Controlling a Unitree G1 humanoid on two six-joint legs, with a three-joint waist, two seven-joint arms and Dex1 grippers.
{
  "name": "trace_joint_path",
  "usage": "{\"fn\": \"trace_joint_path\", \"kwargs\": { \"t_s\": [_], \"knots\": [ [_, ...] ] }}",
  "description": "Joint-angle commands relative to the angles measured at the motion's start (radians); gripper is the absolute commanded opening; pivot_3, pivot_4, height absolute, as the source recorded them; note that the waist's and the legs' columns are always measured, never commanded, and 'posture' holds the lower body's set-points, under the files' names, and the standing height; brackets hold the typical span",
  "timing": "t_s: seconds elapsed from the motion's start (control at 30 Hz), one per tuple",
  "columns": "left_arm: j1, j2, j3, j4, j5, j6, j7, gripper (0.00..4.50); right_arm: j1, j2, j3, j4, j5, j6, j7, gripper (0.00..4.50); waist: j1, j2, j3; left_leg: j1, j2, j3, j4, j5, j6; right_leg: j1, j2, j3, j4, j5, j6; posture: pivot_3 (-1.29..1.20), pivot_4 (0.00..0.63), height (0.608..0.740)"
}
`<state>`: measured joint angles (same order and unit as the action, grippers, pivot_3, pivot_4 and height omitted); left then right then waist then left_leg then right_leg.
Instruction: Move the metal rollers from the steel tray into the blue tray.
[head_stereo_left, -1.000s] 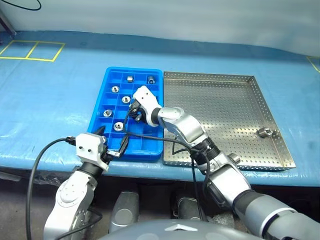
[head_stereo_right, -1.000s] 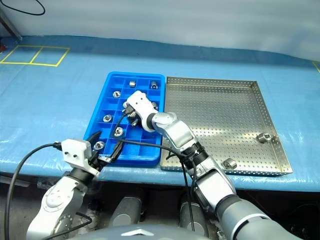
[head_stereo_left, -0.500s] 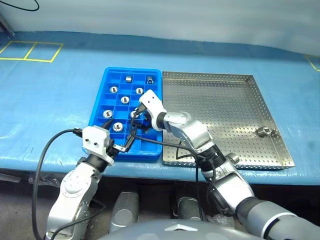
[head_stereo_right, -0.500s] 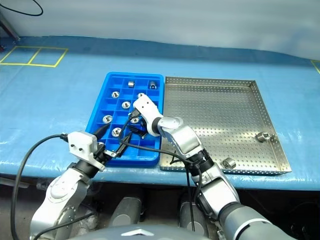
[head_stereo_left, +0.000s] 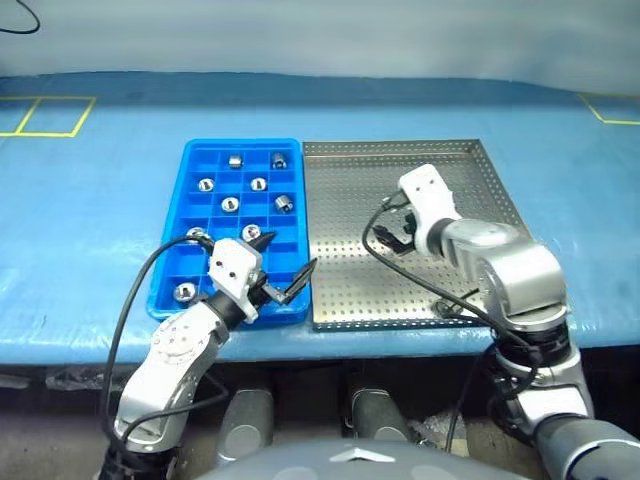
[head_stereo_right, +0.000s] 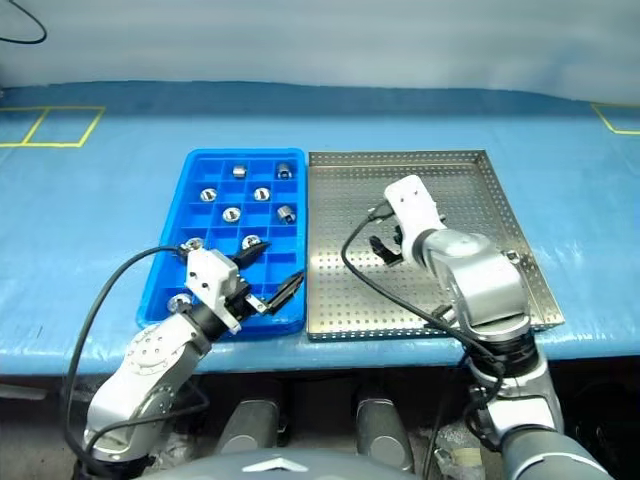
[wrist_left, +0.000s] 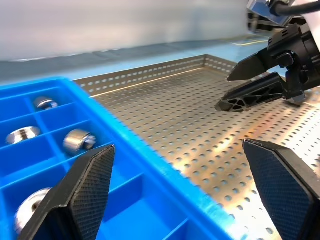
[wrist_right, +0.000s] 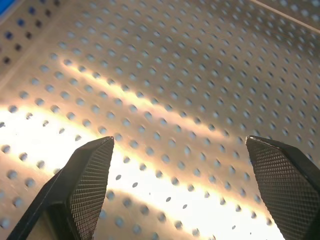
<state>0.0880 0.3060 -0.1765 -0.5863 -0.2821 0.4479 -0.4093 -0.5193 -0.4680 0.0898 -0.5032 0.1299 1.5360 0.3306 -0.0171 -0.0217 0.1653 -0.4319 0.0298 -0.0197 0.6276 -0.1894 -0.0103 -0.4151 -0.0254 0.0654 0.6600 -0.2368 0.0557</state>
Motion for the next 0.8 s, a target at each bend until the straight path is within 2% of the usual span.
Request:
{"fn": "trace_joint_path", "kwargs": {
  "t_s": [0.03,0.23,0.4,0.8],
  "knots": [
    [-0.020,-0.004,-0.023,0.011,-0.005,-0.013,-0.022,4.50,0.034,-0.058,-0.054,-0.046,0.039,0.078,0.004,4.45,-0.010,0.000,0.000,0.000,0.000,0.000,0.000,0.000,0.000,0.000,0.000,0.000,0.000,-0.001,0.002,-0.02,0.150,0.740],
    [-0.030,-0.010,-0.054,0.037,-0.001,-0.022,-0.039,4.50,0.093,-0.118,-0.108,-0.049,0.144,0.078,-0.006,4.45,-0.029,0.000,0.000,0.000,0.000,0.001,0.002,0.000,0.000,0.001,0.000,0.002,0.000,-0.001,0.006,-0.05,0.150,0.740],
    [-0.025,-0.008,-0.058,0.039,0.001,-0.025,-0.040,4.50,0.150,-0.144,-0.150,-0.019,0.234,0.078,-0.070,4.45,-0.032,0.000,0.000,0.001,0.000,0.001,0.003,0.000,0.000,0.002,0.000,0.002,0.000,-0.001,0.006,-0.04,0.150,0.740],
    [-0.015,-0.009,-0.056,0.050,0.002,-0.036,-0.044,4.50,0.234,-0.173,-0.195,-0.004,0.611,0.078,-0.338,4.45,-0.037,0.000,0.000,0.000,-0.001,0.001,0.003,0.000,0.001,0.002,0.001,0.003,0.000,0.000,0.008,-0.03,0.150,0.740]
  ]
}}
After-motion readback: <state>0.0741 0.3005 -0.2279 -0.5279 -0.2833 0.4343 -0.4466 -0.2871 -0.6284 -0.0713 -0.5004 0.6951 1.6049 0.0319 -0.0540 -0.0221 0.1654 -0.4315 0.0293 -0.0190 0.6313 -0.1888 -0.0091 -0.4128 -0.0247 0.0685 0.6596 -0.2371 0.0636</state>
